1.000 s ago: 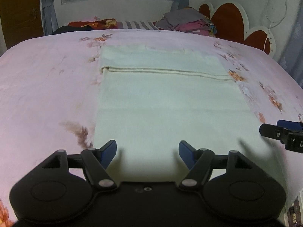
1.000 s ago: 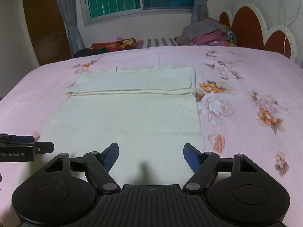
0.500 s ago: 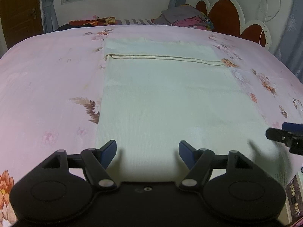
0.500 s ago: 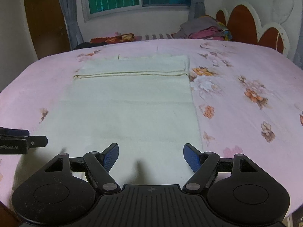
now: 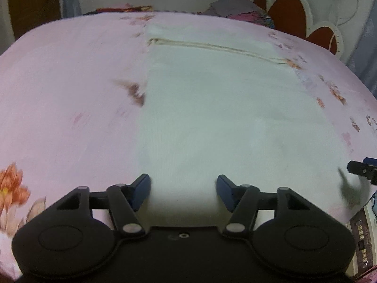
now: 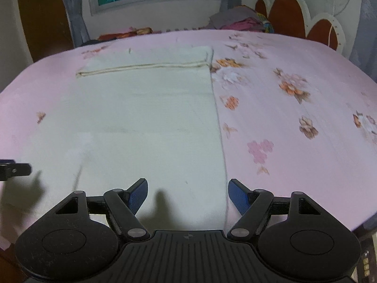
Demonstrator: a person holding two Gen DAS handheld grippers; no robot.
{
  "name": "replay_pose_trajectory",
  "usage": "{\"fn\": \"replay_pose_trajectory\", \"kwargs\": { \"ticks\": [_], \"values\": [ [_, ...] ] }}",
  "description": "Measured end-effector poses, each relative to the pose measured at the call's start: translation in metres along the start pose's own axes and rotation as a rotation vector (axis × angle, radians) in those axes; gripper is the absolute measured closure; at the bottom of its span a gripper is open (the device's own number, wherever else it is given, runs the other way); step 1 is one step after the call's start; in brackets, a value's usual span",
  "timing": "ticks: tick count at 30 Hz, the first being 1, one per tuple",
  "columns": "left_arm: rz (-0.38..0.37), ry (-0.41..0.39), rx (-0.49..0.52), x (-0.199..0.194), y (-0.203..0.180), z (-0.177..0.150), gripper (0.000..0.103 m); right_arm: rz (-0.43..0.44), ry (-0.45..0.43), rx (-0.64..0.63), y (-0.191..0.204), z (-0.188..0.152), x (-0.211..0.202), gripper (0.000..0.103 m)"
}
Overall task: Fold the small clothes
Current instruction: 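Move the left tool to the sweater hem and close on it, then grasp the hem with the right tool while the left tool grasps it too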
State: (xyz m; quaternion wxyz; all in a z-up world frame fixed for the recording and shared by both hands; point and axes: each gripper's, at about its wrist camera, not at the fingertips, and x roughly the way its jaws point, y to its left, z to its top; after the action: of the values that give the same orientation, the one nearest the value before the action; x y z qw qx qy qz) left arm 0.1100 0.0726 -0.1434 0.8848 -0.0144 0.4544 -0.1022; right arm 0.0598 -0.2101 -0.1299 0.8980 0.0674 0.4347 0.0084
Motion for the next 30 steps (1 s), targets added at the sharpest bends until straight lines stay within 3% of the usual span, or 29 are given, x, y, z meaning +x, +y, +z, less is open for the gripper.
{"fn": "replay_pose_trajectory", "kwargs": {
  "ticks": [9,12,14,16,17,18,20,22,23,30],
  "values": [
    [-0.046,0.03,-0.071,-0.009,0.014,-0.023,0.047,-0.041,0.043,0.036,-0.015,-0.019,0.005,0.028],
    [-0.085,0.049,-0.091,-0.01,0.014,-0.025,0.06,-0.011,0.076,0.078,-0.019,-0.024,0.008,0.029],
    [-0.116,0.066,-0.114,-0.008,0.019,-0.023,0.079,-0.004,0.078,0.088,-0.018,-0.028,0.008,0.029],
    [-0.157,0.086,-0.156,-0.006,0.025,-0.022,0.088,0.004,0.08,0.1,-0.017,-0.029,0.007,0.03],
    [-0.169,0.088,-0.158,-0.006,0.026,-0.021,0.092,0.015,0.081,0.108,-0.016,-0.03,0.006,0.049],
    [-0.174,0.088,-0.148,-0.005,0.025,-0.021,0.092,0.029,0.087,0.111,-0.015,-0.03,0.006,0.06],
    [-0.181,0.078,-0.131,-0.006,0.023,-0.02,0.094,0.026,0.093,0.107,-0.012,-0.029,0.006,0.063],
    [-0.192,0.065,-0.132,-0.006,0.021,-0.018,0.094,0.041,0.102,0.117,-0.012,-0.027,0.006,0.079],
    [-0.198,0.053,-0.133,-0.008,0.021,-0.017,0.095,0.048,0.107,0.12,-0.012,-0.026,0.005,0.093],
    [-0.228,-0.076,-0.109,-0.027,0.018,0.017,0.095,0.126,0.059,0.185,-0.014,-0.008,-0.011,0.096]
  ]
}}
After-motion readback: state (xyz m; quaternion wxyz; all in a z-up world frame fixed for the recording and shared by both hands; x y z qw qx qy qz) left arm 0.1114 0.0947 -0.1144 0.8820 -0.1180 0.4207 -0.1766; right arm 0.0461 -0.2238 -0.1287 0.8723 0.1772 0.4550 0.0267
